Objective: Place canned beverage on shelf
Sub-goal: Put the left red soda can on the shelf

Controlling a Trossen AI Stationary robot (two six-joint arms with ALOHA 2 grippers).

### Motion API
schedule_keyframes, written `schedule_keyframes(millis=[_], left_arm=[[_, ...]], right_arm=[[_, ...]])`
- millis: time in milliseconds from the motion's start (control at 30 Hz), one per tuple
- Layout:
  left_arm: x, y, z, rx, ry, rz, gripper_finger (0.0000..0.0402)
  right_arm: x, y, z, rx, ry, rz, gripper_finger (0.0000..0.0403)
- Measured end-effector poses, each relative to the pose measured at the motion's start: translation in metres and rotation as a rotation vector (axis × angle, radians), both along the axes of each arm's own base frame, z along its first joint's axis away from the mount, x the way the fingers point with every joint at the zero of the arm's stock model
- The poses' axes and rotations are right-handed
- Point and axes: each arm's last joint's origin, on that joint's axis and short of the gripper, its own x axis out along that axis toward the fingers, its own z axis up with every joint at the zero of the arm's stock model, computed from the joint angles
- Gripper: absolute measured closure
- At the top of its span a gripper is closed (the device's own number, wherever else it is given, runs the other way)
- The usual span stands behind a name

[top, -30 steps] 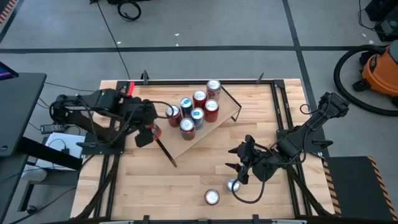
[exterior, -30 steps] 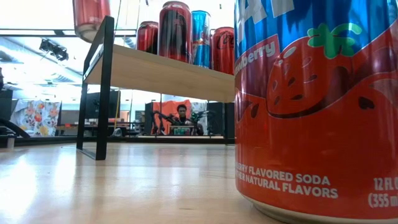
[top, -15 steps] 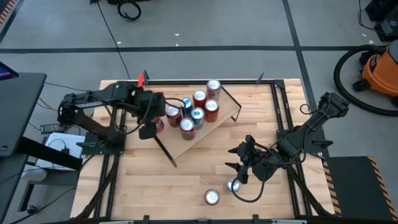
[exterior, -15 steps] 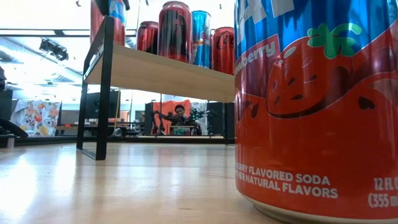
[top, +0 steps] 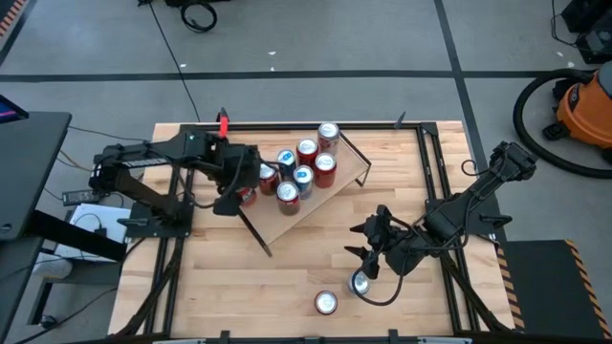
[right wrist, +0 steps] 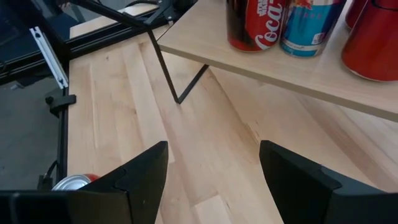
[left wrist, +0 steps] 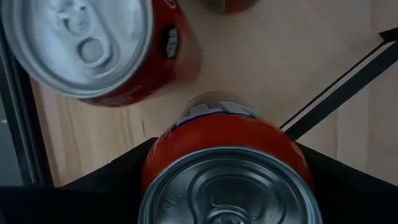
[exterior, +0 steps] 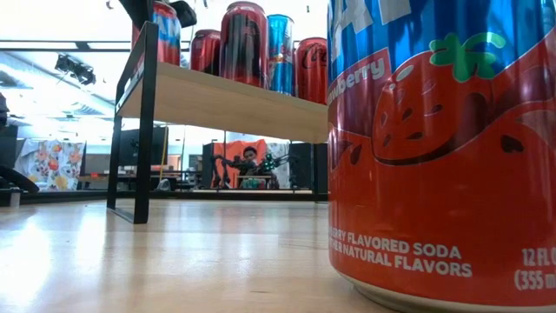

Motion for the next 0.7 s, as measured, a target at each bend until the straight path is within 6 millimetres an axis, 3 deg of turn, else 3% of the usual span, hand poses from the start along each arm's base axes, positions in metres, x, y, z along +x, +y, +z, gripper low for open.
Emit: schedule_keyframes(millis=[700], left_arm=[[0.01,0.001,-0.012,-0.01,0.042,0.004,0.0084]], right_arm=[[0.0,0.0,0.0,-0.023,0.008,0.015,0.014]])
